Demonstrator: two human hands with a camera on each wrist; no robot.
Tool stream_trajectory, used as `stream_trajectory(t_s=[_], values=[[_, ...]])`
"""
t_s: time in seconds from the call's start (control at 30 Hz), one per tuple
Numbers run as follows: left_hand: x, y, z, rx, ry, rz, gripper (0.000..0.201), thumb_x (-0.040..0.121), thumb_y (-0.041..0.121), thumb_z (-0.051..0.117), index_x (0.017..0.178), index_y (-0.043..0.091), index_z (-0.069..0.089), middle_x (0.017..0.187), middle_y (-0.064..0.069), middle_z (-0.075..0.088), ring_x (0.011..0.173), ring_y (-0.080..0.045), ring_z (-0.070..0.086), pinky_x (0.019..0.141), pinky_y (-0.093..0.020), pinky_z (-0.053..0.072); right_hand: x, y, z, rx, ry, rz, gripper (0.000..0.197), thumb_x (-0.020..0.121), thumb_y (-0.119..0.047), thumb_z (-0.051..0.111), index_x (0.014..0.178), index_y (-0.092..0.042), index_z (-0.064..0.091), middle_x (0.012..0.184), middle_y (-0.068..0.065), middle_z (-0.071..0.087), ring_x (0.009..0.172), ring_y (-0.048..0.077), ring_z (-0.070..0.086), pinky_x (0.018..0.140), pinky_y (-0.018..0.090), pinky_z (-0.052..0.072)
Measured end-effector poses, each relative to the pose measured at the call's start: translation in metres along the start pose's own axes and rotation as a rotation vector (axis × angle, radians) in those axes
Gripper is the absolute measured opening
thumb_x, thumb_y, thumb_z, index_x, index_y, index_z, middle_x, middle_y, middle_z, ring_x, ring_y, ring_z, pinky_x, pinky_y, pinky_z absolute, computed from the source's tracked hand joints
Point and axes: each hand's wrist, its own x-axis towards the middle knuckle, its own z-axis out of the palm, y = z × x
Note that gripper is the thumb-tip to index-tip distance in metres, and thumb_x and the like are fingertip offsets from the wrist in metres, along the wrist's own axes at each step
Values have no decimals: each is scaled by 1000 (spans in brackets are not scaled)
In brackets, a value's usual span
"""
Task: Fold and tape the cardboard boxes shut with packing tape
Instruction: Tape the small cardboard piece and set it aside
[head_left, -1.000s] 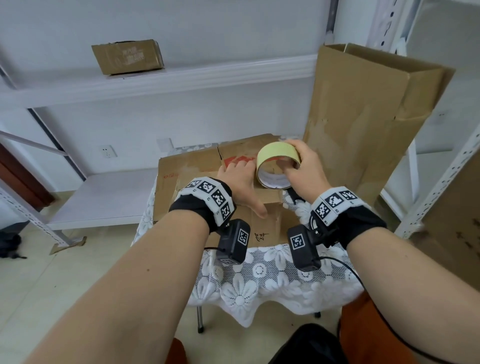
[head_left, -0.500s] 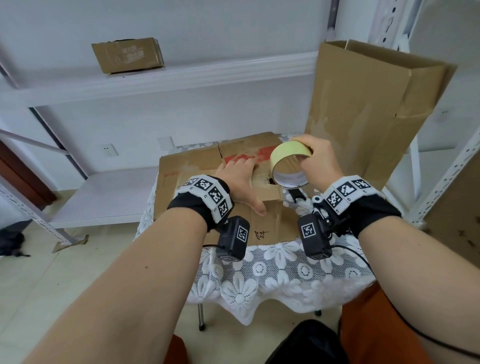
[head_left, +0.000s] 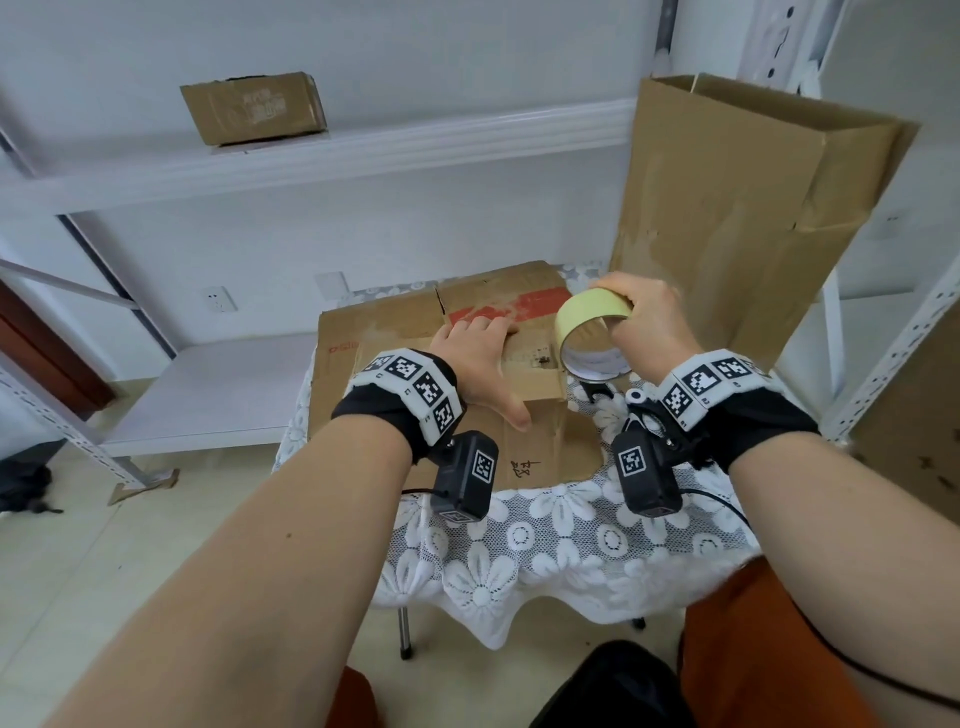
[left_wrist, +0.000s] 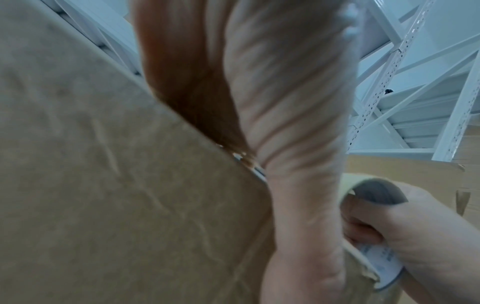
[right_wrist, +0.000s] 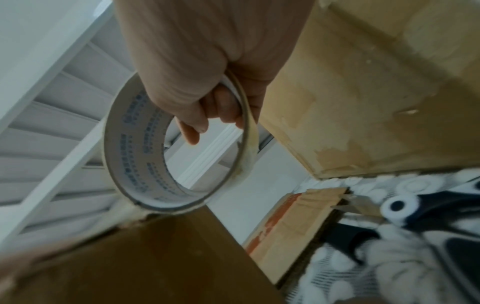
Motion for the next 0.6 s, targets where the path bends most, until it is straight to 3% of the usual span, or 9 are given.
stream_trajectory(t_s=[0.4,0.5,0.6], values=[[-4,1,1,-4,23,7,119,55,58,84,150,21,22,145,-2,36,136,-25,31,118,-47,19,-14,11,3,-21,-34,73,42,83,15,50,110,-12,69,92,2,62,88,18,56,77,26,42],[-3,0,2,-1,21,10,120,55,59,84,150,21,21,146,-2,35,136,-25,31,118,-47,18,-17,20,9,-32,-21,106,41,84,14,49,108,-14,69,92,1,61,86,17,53,62,16,36],[-2,0,2,1,23,11,120,55,59,83,150,21,20,147,-2,34,137,-25,30,119,-48,17,-17,28,16,-7,-11,142,37,85,10,52,103,-17,68,91,3,62,84,20,53,55,17,33]])
